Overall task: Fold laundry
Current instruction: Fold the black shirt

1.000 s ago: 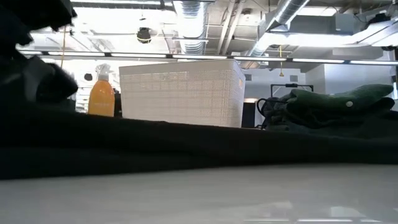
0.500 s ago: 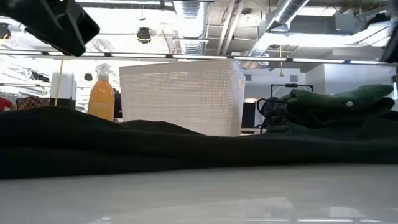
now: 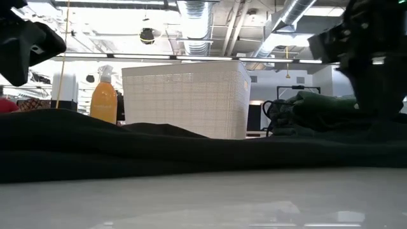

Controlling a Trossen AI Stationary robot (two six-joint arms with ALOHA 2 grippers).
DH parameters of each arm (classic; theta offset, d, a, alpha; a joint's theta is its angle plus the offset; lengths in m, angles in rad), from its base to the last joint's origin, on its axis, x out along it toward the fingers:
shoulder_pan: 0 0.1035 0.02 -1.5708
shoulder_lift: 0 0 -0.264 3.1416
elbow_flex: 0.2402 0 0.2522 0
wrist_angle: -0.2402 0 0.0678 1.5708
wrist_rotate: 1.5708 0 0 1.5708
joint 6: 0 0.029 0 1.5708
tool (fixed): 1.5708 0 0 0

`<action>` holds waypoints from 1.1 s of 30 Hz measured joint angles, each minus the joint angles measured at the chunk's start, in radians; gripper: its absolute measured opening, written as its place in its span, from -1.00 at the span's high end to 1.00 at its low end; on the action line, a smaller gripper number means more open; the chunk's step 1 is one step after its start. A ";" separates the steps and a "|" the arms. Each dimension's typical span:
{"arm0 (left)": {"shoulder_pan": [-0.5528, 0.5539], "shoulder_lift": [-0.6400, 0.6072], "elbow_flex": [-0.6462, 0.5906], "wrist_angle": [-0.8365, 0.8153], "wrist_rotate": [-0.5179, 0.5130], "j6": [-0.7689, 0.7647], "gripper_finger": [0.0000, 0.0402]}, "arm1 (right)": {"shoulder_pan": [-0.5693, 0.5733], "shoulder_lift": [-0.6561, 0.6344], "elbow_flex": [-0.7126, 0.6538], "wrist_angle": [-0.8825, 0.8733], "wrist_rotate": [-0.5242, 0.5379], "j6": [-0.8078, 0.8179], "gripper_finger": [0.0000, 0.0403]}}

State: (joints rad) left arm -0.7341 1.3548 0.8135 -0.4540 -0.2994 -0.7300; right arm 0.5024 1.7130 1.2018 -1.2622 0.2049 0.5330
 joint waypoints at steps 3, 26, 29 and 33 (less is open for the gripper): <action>0.000 0.000 0.000 0.001 -0.001 -0.021 0.36 | -0.030 0.000 0.000 -0.017 -0.023 -0.117 0.13; 0.000 0.000 0.000 0.003 -0.035 -0.016 0.36 | -0.170 0.000 -0.150 -0.081 -0.080 -0.273 0.40; 0.000 0.001 0.000 0.003 -0.029 -0.016 0.36 | -0.146 -0.010 -0.150 -0.098 -0.080 -0.272 0.52; 0.000 0.001 0.000 0.004 -0.023 -0.016 0.36 | -0.108 -0.062 -0.138 -0.086 -0.096 -0.270 0.90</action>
State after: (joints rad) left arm -0.7341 1.3556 0.8135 -0.4499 -0.3224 -0.7455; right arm 0.3942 1.6505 1.0639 -1.3485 0.1085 0.2627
